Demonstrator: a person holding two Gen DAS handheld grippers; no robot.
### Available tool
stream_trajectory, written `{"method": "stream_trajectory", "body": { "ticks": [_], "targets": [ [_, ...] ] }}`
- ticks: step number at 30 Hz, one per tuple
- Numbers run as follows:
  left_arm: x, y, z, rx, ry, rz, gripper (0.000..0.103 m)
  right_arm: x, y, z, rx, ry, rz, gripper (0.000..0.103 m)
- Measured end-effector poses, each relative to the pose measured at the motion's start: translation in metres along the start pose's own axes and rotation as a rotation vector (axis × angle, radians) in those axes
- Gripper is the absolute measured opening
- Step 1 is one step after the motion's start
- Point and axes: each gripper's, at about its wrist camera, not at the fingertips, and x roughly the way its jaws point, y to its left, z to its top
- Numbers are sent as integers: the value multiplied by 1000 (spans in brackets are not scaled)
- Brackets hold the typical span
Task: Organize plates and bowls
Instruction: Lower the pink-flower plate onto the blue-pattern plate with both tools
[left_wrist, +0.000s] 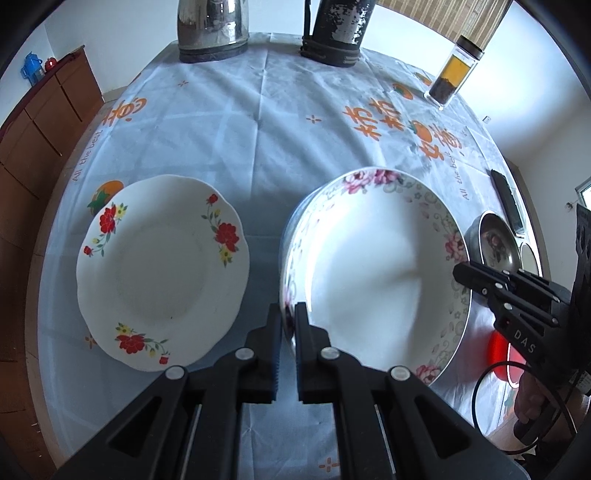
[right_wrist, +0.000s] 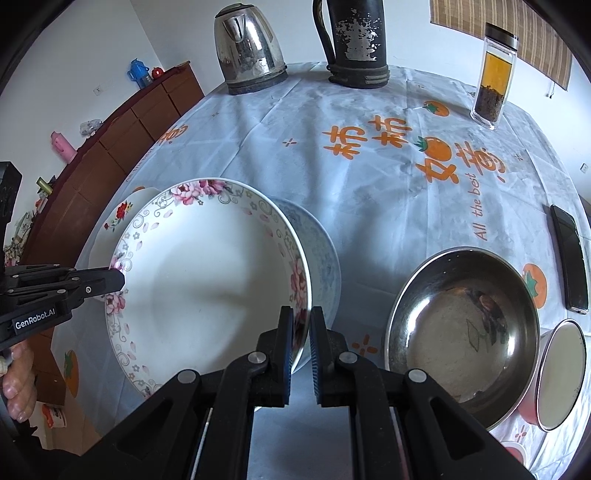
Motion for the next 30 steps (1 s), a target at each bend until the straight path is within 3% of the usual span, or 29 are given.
{"method": "stream_trajectory", "body": {
  "ticks": [30],
  "targets": [
    [20,-1,22,-16,30,-18,2,12,-11,13,11,13,-21,9]
  ]
}}
